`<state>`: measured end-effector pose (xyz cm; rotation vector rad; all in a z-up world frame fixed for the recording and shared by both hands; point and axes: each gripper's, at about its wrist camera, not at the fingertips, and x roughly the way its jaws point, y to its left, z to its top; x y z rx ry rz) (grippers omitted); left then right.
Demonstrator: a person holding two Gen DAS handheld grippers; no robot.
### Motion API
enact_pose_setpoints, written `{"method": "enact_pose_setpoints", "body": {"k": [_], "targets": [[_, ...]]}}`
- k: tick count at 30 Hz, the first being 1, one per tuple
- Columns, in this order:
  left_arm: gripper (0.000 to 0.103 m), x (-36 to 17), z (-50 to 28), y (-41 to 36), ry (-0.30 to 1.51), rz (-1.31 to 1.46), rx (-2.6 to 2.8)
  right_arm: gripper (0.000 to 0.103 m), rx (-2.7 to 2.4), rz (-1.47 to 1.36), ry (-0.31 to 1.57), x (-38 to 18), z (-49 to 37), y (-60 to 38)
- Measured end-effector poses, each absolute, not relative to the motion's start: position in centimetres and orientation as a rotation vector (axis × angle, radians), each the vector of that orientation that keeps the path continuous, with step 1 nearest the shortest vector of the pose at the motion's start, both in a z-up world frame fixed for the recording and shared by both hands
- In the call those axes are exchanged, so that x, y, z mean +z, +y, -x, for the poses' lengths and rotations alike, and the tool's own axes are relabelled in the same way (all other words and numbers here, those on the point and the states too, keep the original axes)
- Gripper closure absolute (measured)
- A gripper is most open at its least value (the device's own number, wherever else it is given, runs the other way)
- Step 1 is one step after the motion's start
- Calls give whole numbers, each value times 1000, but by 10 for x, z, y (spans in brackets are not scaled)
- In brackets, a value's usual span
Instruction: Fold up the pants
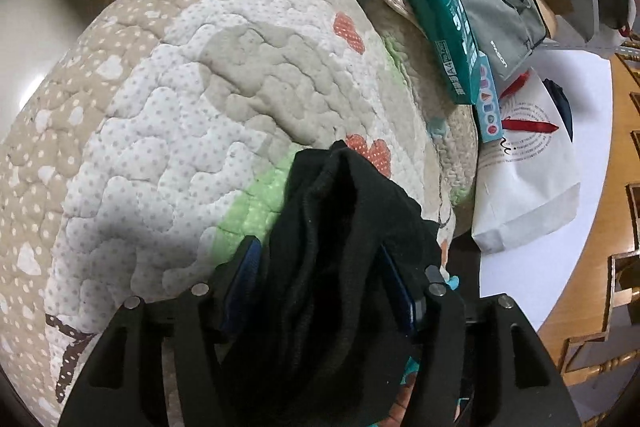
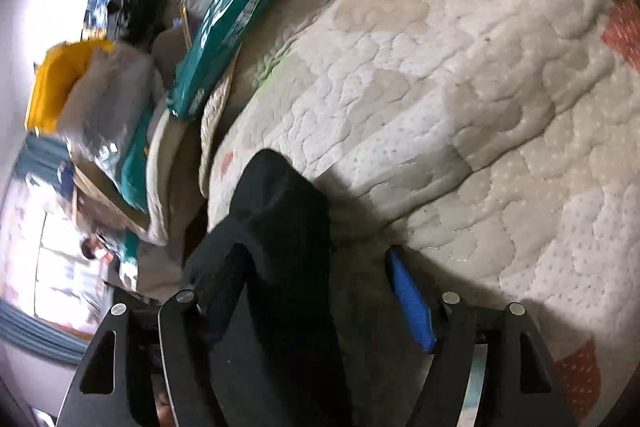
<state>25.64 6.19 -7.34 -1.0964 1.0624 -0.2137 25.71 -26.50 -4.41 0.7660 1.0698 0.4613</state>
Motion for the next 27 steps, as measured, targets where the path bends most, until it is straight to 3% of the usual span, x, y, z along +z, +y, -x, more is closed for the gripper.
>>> {"method": "enact_pose_setpoints", "body": {"k": [10, 19, 21, 27], "targets": [[41, -40, -204, 104, 1018, 1032, -79, 27, 361, -756, 1048, -5, -208, -320], [39, 50, -91, 56, 853, 442, 78, 27, 416, -547, 1032, 32, -102, -298], [27, 65, -61, 35, 767, 329, 129, 27, 421, -479, 1007, 36, -74, -289], [5, 91, 10, 1, 519, 303, 198, 27, 358, -320, 927, 41, -13, -273]]}}
